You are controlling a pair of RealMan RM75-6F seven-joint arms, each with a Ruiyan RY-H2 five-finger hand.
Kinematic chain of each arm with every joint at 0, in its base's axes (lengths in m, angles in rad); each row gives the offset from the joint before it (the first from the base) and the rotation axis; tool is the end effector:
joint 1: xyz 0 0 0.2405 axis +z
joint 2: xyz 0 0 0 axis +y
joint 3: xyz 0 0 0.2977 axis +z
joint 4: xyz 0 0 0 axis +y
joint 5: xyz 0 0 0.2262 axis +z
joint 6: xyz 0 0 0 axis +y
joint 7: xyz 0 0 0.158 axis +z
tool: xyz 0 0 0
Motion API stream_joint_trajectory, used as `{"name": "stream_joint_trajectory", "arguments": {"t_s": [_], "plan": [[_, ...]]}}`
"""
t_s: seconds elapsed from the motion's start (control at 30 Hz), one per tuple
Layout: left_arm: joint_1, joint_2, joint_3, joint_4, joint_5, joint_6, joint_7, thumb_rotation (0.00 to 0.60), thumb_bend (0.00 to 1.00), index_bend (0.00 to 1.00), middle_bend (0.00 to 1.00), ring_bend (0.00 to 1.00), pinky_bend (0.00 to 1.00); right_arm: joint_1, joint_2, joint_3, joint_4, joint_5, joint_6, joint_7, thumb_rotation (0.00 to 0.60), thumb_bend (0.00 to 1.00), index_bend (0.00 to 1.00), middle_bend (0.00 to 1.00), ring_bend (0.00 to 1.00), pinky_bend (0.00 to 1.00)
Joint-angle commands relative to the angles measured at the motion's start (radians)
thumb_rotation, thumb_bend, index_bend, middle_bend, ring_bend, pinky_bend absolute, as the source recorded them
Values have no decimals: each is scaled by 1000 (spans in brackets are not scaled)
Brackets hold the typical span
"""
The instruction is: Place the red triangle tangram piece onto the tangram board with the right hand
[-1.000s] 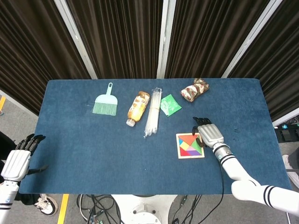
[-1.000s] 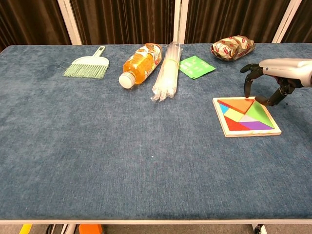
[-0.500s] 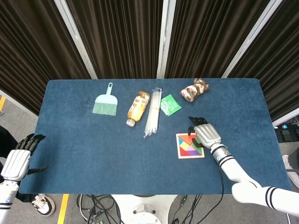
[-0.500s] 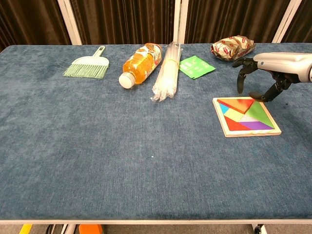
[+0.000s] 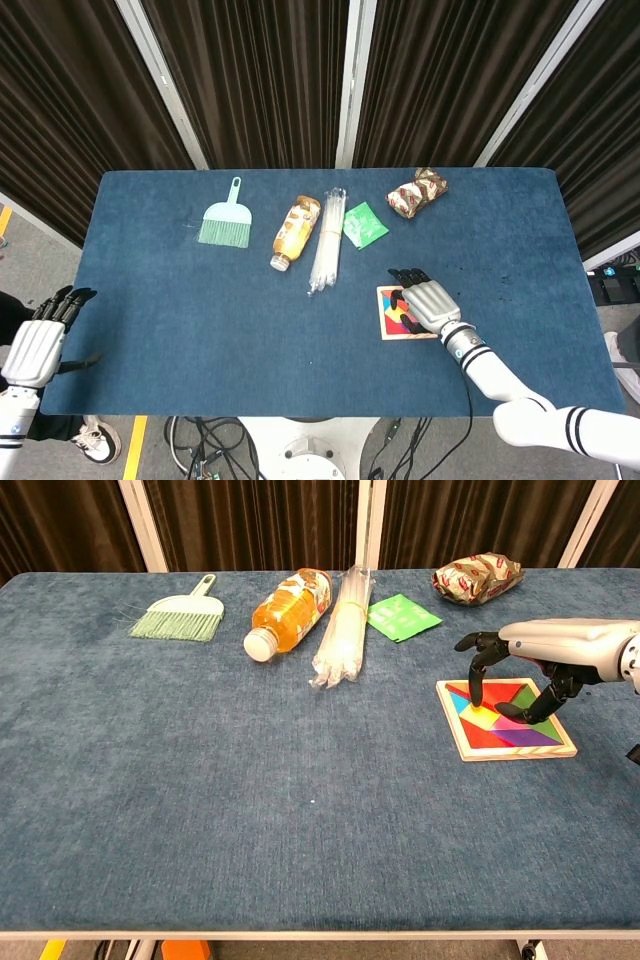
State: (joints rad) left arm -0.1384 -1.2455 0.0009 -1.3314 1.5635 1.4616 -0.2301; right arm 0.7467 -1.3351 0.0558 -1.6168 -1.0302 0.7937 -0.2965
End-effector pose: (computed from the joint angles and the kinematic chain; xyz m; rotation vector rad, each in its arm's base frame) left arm -0.3878 0.2124 0.1305 -1.4697 -0.9632 -0.9771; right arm -0.2215 -0.3622 -0.0042 1.9998 -1.0950 0.6658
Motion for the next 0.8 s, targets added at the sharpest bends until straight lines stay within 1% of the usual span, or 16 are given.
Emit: {"name": "stream_joint_trajectory", "arguments": {"t_s": [0.03, 0.37, 0.5, 0.67, 0.73, 0.8], "plan": [[1, 0, 0, 1, 0, 1, -1, 600, 0, 144, 118, 50, 173, 2, -3, 0, 6, 9, 5, -9, 600, 423, 433, 0, 0, 0], [2, -6, 1, 11, -3, -2, -7, 600, 0, 144, 117, 50, 174, 9, -20, 2, 53, 61, -12, -11, 600, 423, 432, 0, 0, 0], [4, -6, 0, 13, -4, 1, -10, 600, 0, 144, 118, 50, 173, 6, -14, 13, 49, 57, -2, 5, 600, 425, 432, 0, 0, 0], [3, -6, 0, 13, -2, 2, -9, 600, 0, 144, 118, 50, 173, -22, 39, 31, -4, 5, 50, 52, 600, 424, 430, 0, 0, 0], [3, -5, 0, 11, -2, 3, -7, 600, 0, 144, 117, 50, 174, -48, 84, 25, -42, -31, 85, 65, 600, 414, 422, 0, 0, 0], [3, -4, -1, 9, -1, 4, -5, 600, 0, 144, 117, 50, 173, -81, 130, 7, -78, -71, 130, 68, 600, 392, 391, 0, 0, 0]]}}
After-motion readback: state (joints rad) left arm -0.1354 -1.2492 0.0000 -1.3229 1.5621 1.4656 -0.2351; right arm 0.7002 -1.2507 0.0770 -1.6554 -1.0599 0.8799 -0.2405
